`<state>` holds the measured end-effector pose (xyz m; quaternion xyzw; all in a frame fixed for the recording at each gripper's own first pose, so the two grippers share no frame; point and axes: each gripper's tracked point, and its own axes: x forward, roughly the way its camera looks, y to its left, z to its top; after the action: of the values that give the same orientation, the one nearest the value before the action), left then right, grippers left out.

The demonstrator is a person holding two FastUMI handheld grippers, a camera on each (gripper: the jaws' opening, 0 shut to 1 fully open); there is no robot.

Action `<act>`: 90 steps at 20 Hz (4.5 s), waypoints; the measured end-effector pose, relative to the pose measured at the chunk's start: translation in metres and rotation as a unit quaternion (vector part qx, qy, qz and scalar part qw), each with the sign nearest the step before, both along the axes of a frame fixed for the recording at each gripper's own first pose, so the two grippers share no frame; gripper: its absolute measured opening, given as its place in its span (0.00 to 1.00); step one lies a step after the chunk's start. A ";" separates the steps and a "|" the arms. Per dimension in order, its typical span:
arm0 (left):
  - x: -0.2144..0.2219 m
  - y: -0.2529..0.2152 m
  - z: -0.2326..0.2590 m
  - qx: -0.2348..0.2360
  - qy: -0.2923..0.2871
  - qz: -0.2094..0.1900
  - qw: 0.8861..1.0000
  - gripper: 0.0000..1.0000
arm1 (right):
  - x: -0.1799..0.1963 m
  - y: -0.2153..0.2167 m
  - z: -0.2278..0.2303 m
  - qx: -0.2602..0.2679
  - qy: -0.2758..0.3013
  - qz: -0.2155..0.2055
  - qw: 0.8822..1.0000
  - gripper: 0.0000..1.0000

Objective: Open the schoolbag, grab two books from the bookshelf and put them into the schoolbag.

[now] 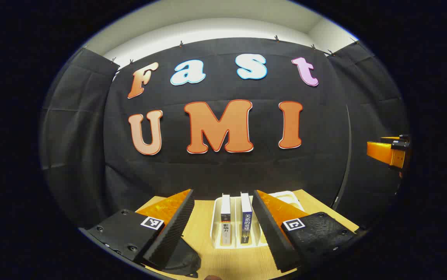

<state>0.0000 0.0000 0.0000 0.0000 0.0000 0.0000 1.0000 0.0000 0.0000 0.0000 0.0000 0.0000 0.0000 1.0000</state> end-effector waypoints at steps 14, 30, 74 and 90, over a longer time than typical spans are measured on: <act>0.045 0.023 -0.009 -0.035 -0.034 0.037 0.998 0.96 | 0.054 0.062 -0.049 -0.011 0.025 0.079 0.996 0.97; 0.053 0.072 -0.058 0.062 -0.026 -0.029 0.997 0.96 | 0.059 0.119 -0.074 0.000 0.062 0.024 0.998 0.97; 0.029 0.192 -0.371 0.407 0.259 0.073 0.873 0.97 | 0.090 0.104 -0.125 -0.045 0.096 0.060 0.993 0.97; 0.074 0.196 -0.346 0.316 0.360 -0.102 0.872 0.07 | 0.117 0.178 -0.105 -0.070 0.116 0.060 0.989 0.97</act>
<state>0.0736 0.1962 -0.3464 0.3160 0.3598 -0.1016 0.8720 0.1165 0.1784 -0.1052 -0.0703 0.1161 0.0595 0.9890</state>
